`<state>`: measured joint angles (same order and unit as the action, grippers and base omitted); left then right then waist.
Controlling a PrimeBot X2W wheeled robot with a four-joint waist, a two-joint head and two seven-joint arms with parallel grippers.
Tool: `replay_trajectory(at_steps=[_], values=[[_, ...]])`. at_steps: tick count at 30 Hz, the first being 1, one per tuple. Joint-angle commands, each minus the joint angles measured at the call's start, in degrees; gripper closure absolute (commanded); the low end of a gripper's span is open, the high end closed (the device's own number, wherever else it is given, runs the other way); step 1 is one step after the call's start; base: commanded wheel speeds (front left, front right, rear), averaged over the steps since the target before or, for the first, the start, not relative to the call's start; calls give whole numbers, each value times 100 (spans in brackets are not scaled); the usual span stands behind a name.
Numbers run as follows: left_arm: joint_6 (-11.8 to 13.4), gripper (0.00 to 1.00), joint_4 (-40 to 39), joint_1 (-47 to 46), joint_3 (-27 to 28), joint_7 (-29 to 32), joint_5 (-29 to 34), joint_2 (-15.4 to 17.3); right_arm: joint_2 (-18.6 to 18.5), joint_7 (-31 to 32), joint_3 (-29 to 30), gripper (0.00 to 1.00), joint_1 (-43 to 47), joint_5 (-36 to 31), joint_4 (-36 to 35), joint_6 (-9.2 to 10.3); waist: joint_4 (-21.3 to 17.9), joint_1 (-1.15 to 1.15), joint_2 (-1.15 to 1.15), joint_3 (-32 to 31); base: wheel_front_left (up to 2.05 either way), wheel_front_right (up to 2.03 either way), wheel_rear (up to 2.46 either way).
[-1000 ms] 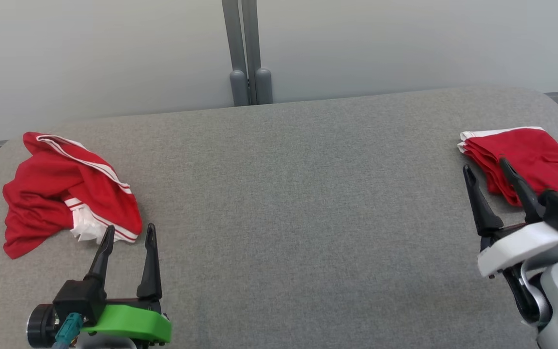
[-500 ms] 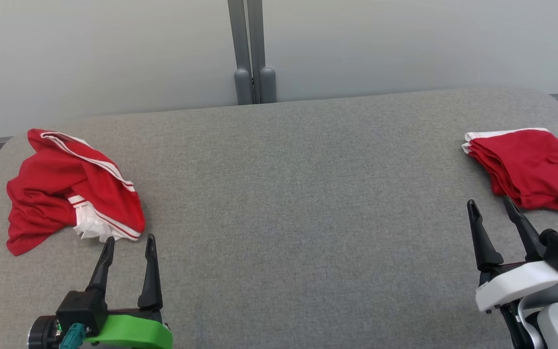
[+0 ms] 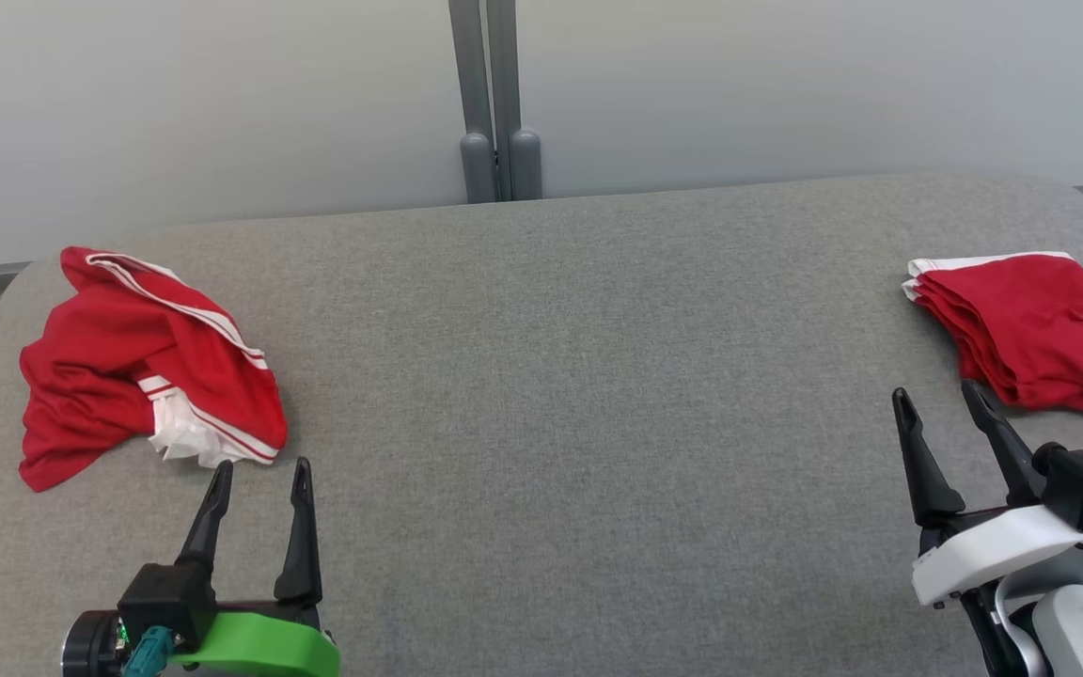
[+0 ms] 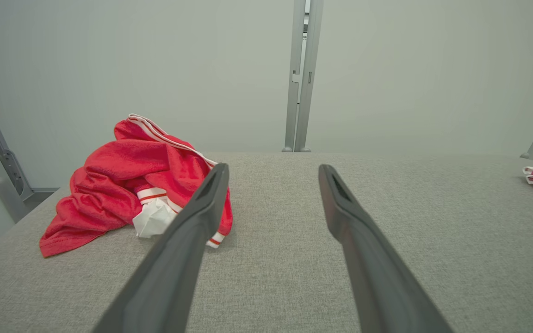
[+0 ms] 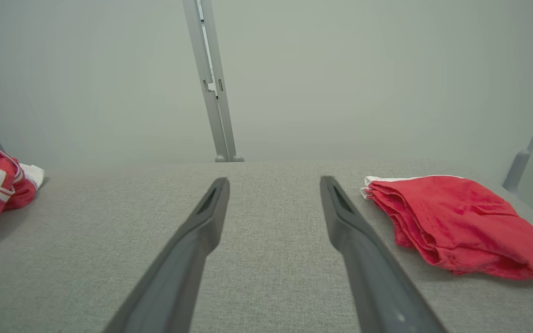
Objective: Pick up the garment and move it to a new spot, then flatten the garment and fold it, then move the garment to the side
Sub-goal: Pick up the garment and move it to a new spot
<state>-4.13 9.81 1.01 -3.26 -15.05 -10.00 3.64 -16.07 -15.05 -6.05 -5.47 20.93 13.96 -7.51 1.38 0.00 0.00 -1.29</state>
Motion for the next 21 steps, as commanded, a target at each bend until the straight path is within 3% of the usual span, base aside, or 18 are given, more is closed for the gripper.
replay_trajectory(at_steps=[1, 8, 21], values=[[-33, 0, 22, -47, 23, -17, 47, -5, -4, -15, 20, 0, -15, -11, 13, 4, 37, 0, 0, -2, 0, 0, 0], [-62, 0, 57, -94, 78, -17, 117, -18, 1, -15, -45, 0, 7, 24, 14, 3, 395, 0, 0, 5, 0, 0, 0], [-62, 0, 146, 15, 258, -16, 187, 41, 170, -15, -312, 0, 53, 131, 37, 3, 1768, 0, 0, -103, 0, 0, 0]])
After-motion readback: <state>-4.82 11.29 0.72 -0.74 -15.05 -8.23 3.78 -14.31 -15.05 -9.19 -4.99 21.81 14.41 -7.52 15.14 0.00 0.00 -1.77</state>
